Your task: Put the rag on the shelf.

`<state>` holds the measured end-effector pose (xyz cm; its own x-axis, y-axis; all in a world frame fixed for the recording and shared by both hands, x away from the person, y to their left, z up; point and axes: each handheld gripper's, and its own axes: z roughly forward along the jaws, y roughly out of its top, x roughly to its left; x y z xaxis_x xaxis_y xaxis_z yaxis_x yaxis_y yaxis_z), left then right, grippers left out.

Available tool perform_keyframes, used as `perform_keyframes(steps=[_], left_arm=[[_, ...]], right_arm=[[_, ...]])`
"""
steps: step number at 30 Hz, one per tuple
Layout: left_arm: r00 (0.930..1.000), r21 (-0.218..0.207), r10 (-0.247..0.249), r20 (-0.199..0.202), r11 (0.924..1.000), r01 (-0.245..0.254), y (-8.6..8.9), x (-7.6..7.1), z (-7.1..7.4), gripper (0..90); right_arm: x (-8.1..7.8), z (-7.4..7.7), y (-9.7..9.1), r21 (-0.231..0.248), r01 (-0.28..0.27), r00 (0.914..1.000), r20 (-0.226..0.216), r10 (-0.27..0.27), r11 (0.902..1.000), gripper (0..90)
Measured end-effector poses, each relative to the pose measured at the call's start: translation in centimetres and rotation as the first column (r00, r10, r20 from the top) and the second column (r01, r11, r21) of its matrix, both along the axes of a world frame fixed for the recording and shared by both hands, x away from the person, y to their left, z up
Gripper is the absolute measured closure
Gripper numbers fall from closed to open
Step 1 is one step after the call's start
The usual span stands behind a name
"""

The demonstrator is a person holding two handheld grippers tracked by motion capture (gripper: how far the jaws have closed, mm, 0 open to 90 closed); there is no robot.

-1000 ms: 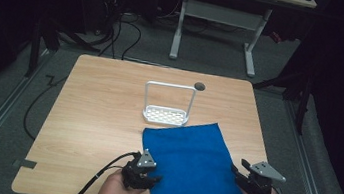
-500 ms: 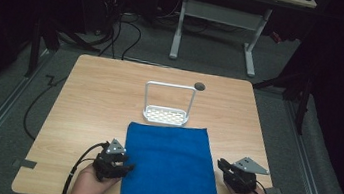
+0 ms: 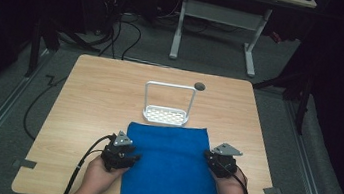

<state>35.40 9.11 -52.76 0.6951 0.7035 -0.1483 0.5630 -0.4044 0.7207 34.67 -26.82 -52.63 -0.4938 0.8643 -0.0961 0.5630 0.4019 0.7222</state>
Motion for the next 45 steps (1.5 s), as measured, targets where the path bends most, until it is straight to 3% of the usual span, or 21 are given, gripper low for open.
perform_keyframes(steps=[8, 16, 20, 24, 26, 29, 33, 37, 39, 41, 45], left_arm=[[0.9992, 0.043, -0.004, 0.039, 0.9991, 0.002, 1.2, -0.7, 0.0, 59.8], [0.9994, -0.009, -0.02, -0.029, 0.9998, 0.019, 2.9, -2.5, 0.1, 59.6], [0.9994, 0.006, -0.023, -0.027, 0.9997, 0.023, 2.8, -2.7, 0.2, 59.5], [0.9988, -0.009, -0.02, -0.044, 0.9998, 0.02, 2.9, -2.5, 0.2, 58.9], [0.9994, -0.024, -0.017, -0.031, 0.9996, 0.016, 3.0, -2.5, 0.4, 58.6], [0.9999, -0.066, 0.013, 0.006, 0.9977, -0.012, 3.6, -2.3, 0.9, 58.4], [0.9928, -0.118, 0.099, 0.067, 0.9889, -0.091, 4.9, -1.6, 1.3, 56.3], [0.9854, -0.109, 0.151, 0.078, 0.9839, -0.142, 5.5, -0.7, 1.0, 54.3], [0.9787, -0.125, 0.193, 0.068, 0.9749, -0.184, 5.7, 0.5, 0.8, 52.8], [0.9758, -0.124, 0.207, 0.069, 0.9724, -0.198, 5.6, 0.9, 0.7, 52.7], [0.9722, -0.083, 0.22, 0.081, 0.9735, -0.213, 4.9, 2.5, 0.3, 52.7]], right_arm=[[-1.3, -0.1, 0.6, 0.008, -0.041, 0.9991, -0.014, 0.041, 0.9991, 87.3], [-3.8, 0.0, 1.1, 0.025, -0.106, 0.9937, -0.035, 0.107, 0.994, 86.8], [-4.0, 0.1, 1.1, 0.021, -0.115, 0.9927, -0.036, 0.116, 0.9932, 86.7], [-3.8, 0.1, 1.1, 0.022, -0.114, 0.9926, -0.038, 0.115, 0.9932, 86.6], [-3.8, 0.1, 1.1, 0.019, -0.12, 0.992, -0.036, 0.121, 0.9926, 86.3], [-3.8, 0.4, 0.9, 0.033, -0.12, 0.9926, -0.01, 0.121, 0.9922, 84.7], [-3.6, 1.0, 0.0, 0.064, -0.09, 0.9958, 0.025, 0.088, 0.9939, 84.4], [-3.5, 0.9, -0.1, 0.061, -0.09, 0.9957, 0.027, 0.088, 0.9941, 84.3], [-3.5, 1.0, -0.1, 0.058, -0.097, 0.9949, 0.034, 0.095, 0.9936, 84.2], [-3.5, 1.1, -0.1, 0.061, -0.096, 0.995, 0.033, 0.095, 0.9935, 84.2], [-3.5, 1.1, -0.2, 0.058, -0.102, 0.9943, 0.039, 0.1, 0.9931, 84.0]])
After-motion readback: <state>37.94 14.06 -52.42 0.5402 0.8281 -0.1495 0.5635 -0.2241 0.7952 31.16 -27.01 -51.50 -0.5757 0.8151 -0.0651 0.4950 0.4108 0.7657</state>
